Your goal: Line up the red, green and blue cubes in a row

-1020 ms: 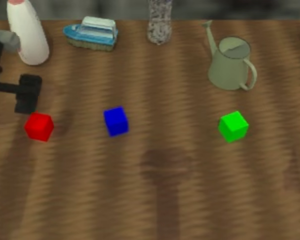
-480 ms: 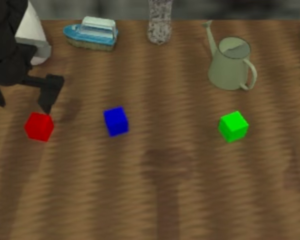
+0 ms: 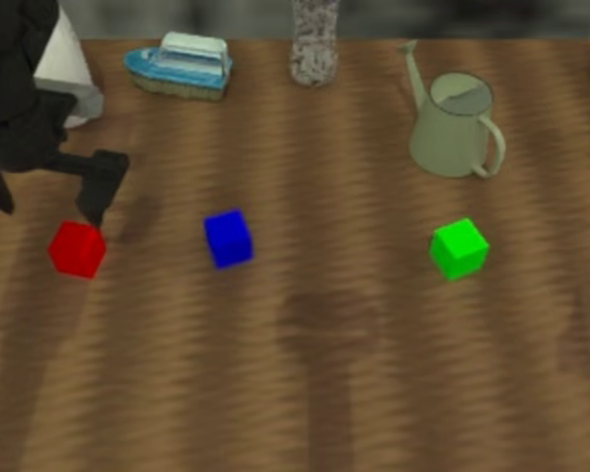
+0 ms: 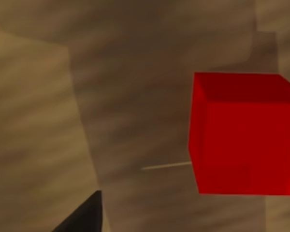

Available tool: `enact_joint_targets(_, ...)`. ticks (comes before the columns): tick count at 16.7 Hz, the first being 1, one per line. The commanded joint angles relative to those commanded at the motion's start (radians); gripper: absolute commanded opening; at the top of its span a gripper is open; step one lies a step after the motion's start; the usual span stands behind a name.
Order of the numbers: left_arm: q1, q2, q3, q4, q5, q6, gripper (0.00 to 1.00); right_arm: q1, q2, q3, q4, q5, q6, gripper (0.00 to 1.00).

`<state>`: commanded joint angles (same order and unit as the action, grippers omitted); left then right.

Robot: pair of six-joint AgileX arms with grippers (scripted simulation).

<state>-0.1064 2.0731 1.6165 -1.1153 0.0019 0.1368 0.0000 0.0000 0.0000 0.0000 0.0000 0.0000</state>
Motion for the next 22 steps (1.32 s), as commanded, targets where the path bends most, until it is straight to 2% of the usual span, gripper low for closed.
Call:
enact_joint_targets(7,-0.002,0.1,-0.153,0.262,0.001,0.002,1.0,0.0,0.0,0.0,0.0,0.0,0.0,1.0)
enact_joint_targets(12,-0.002,0.116,-0.173,0.291,0.001,0.002,1.0,0.0,0.0,0.0,0.0,0.0,0.0,1.0)
enact_joint_targets(22,-0.002,0.116,-0.173,0.291,0.001,0.002,0.25,0.0,0.0,0.0,0.0,0.0,0.0,1.0)
